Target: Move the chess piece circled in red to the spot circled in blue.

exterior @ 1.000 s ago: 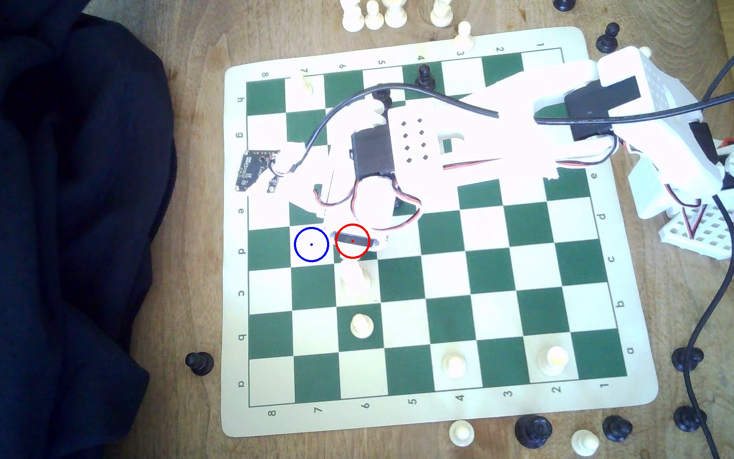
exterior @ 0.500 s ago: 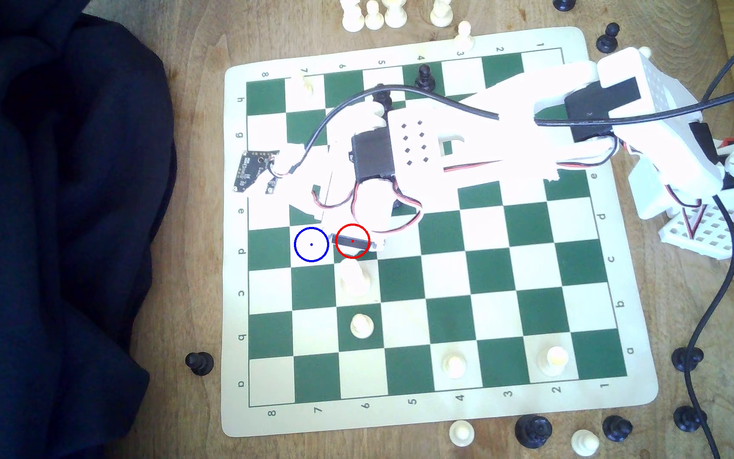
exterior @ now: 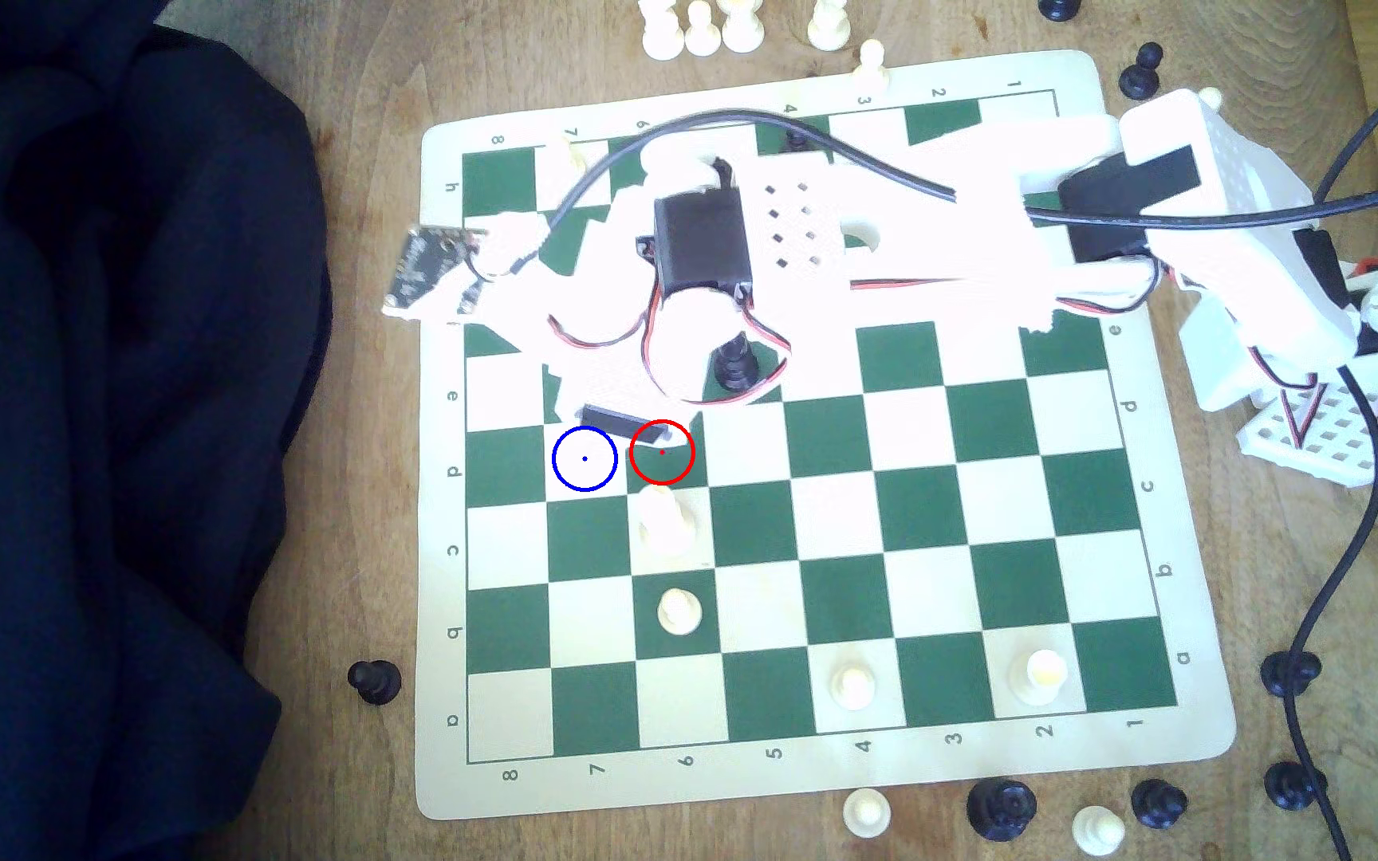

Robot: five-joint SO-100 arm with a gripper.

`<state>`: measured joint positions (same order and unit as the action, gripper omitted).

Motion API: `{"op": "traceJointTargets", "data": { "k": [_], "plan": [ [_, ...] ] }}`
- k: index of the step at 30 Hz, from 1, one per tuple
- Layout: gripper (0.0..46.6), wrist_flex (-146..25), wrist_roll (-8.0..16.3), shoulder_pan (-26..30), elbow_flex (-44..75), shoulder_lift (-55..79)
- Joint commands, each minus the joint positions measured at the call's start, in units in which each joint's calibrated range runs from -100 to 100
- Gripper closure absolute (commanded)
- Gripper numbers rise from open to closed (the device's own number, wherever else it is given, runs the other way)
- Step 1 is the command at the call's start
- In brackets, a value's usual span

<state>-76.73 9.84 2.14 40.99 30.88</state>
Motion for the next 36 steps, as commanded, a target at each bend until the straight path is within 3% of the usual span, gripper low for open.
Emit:
{"op": "traceJointTargets", "data": {
  "k": [1, 8, 27, 36],
  "plan": [
    [44.4, -1.15, -0.05, 0.56, 14.86, 4.18],
    [44.4, -1.48, 0.10, 0.56, 24.11, 12.67],
    [43.8, -1.81, -0.15, 0.79, 27.83, 19.63],
    [28.6, -2.30, 0.05, 0.64, 28.37, 19.38]
  ]
}}
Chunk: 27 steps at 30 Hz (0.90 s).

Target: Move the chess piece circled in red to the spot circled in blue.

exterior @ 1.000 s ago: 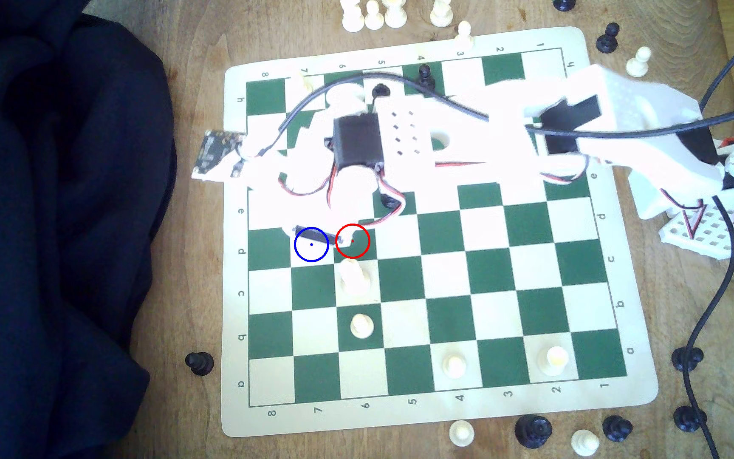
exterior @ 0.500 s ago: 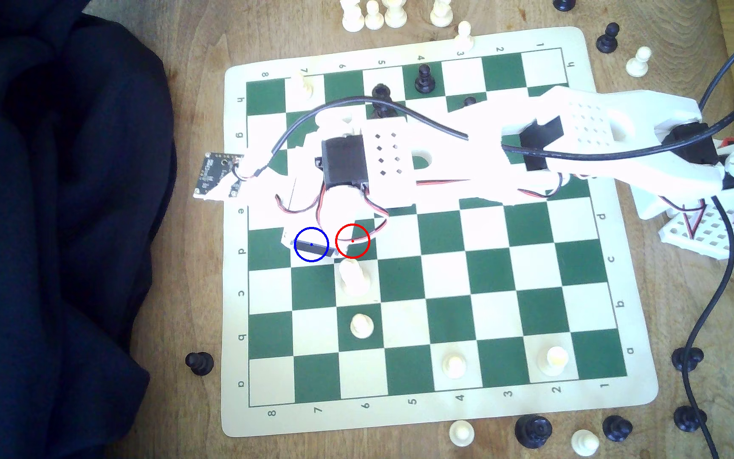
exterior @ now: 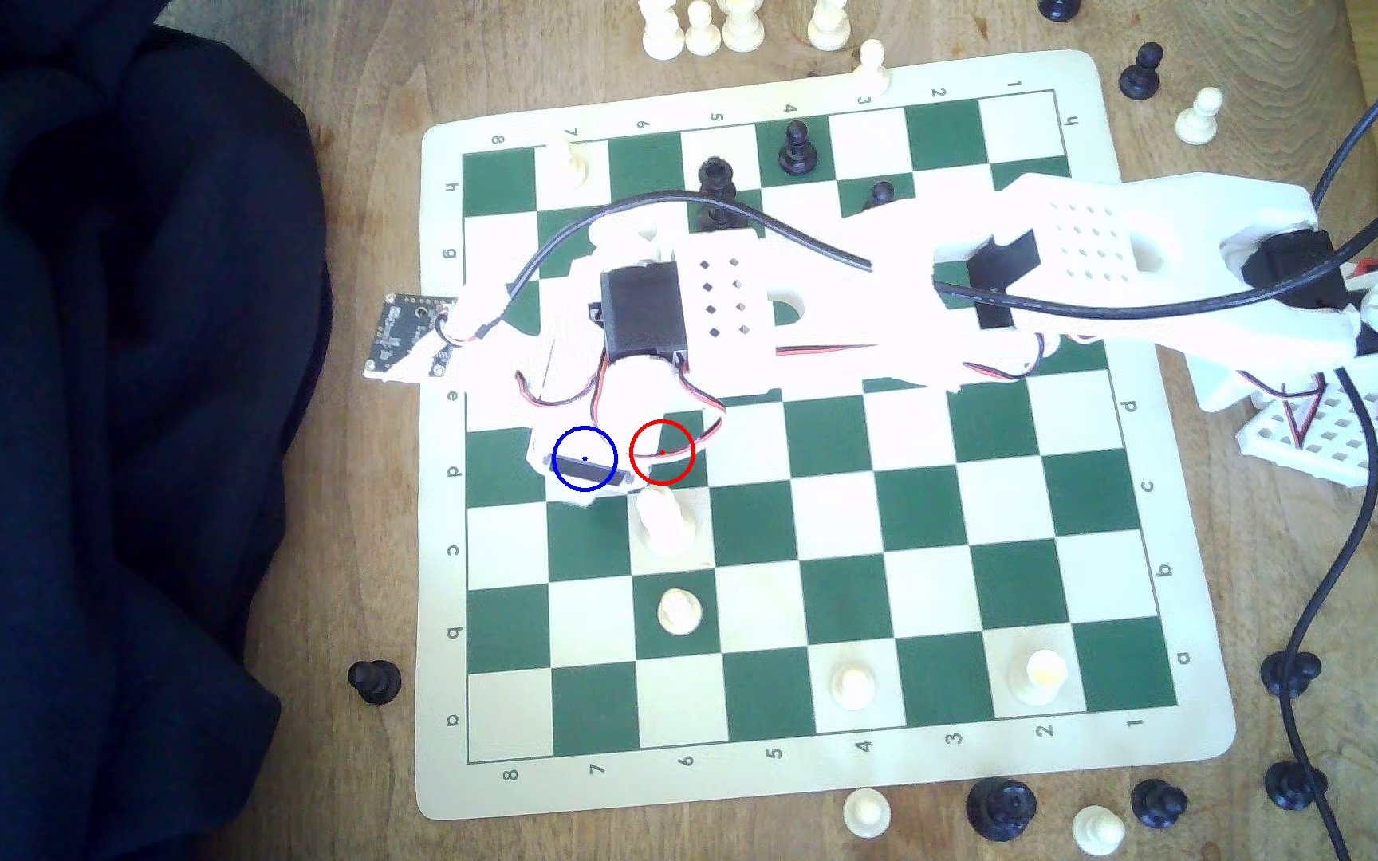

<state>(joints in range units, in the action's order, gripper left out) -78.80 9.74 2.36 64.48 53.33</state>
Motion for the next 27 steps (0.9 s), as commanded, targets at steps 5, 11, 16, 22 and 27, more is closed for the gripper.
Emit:
{"op": "traceJointTargets", "data": {
  "k": [5, 11, 16, 22, 27],
  "plan": [
    [26.0, -1.78, 0.78, -0.13, 4.87, -8.93],
    [24.7, -6.54, 0.73, 0.03, 3.88, -17.59],
    [24.8, -5.06, 0.39, 0.26, -13.89, -31.43],
    [24.0, 8.21, -0.15, -0.05, -52.52, -54.86],
    [24.0, 13.04, -1.61, 0.10, -74.64, -68.87]
  ]
}}
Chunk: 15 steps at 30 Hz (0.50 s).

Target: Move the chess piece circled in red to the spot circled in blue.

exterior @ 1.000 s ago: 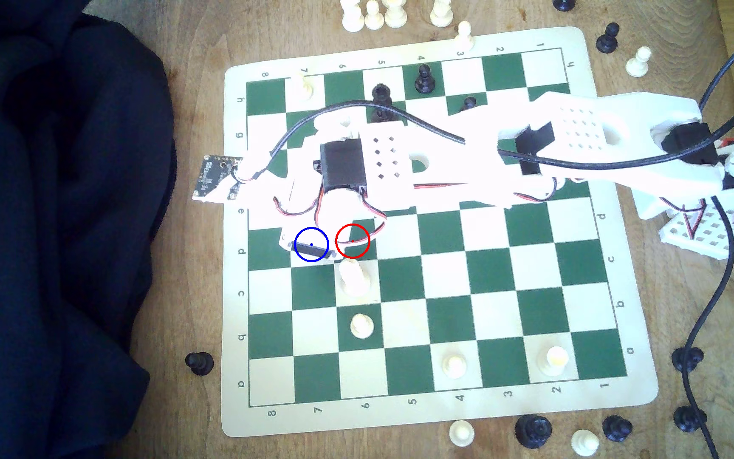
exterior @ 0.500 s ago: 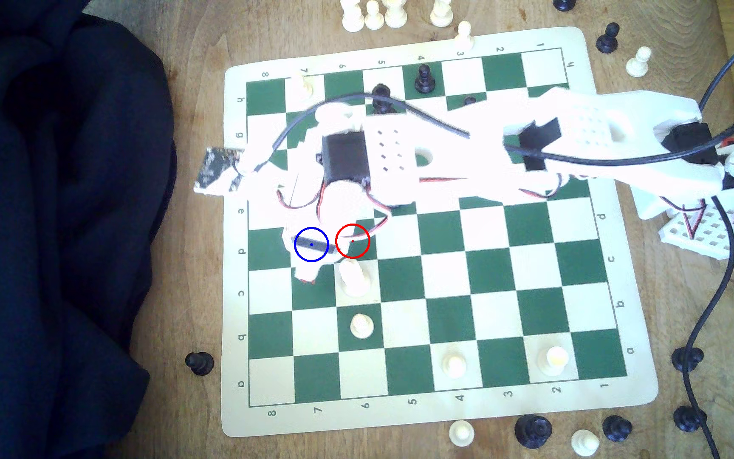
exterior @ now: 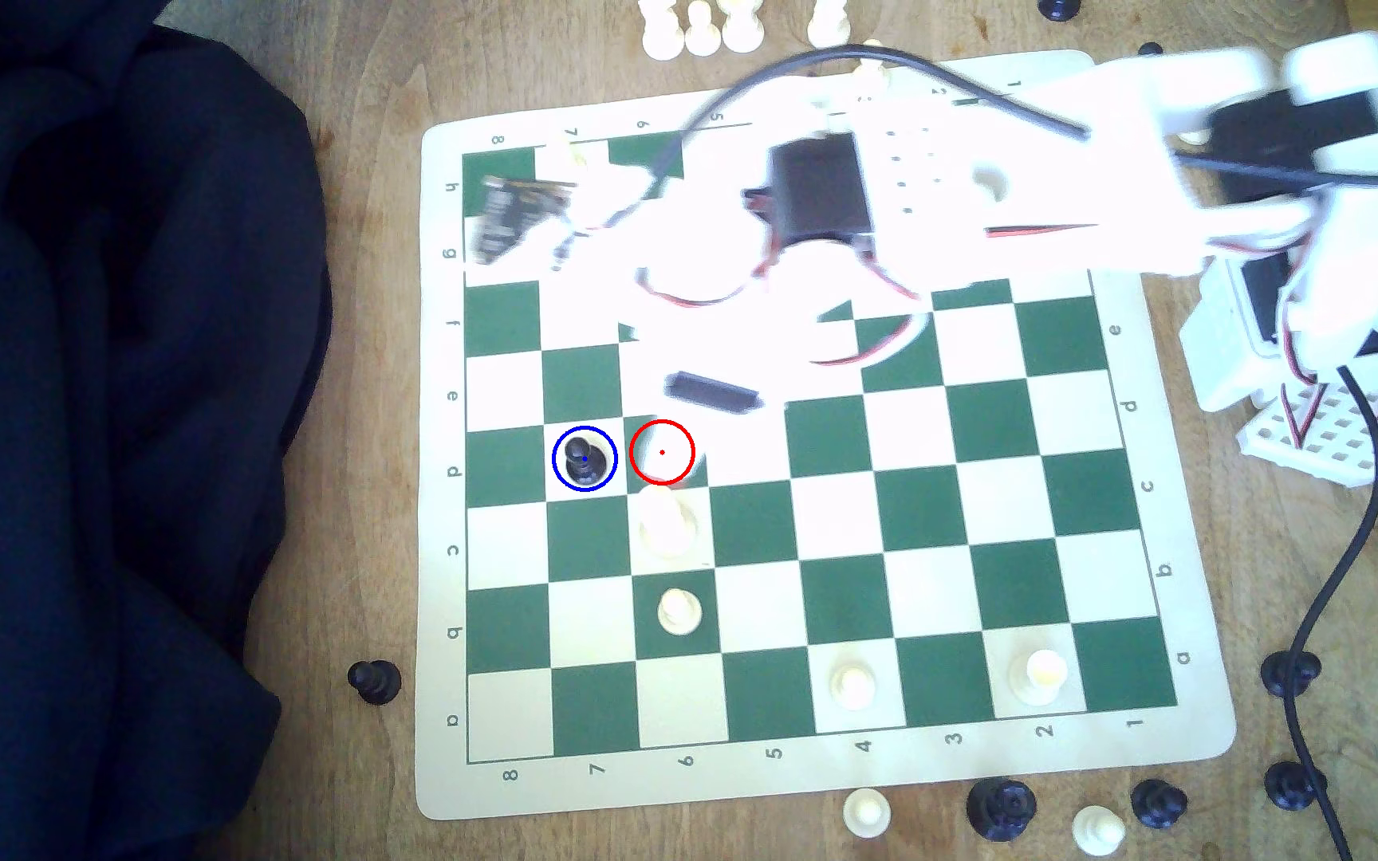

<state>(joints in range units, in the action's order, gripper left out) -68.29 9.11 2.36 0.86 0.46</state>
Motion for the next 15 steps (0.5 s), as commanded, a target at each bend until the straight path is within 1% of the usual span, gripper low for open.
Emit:
{"op": "traceJointTargets", "data": {
  "k": [1, 4, 5, 9, 10, 13, 15],
  "plan": [
    [24.0, 2.52, -1.17, 0.65, -14.28, -18.37],
    [24.1, 2.60, -1.51, 2.45, -23.25, -25.50],
    [24.0, 3.83, -1.51, 2.92, -29.42, -30.77],
    [23.4, 6.94, -1.51, 2.37, -41.48, -40.70],
    [23.3, 7.60, -1.51, 1.98, -46.73, -45.37],
    [23.1, 8.34, -1.51, 1.51, -55.16, -53.86],
    [22.9, 8.34, -1.51, 1.51, -63.23, -62.52]
  ]
}}
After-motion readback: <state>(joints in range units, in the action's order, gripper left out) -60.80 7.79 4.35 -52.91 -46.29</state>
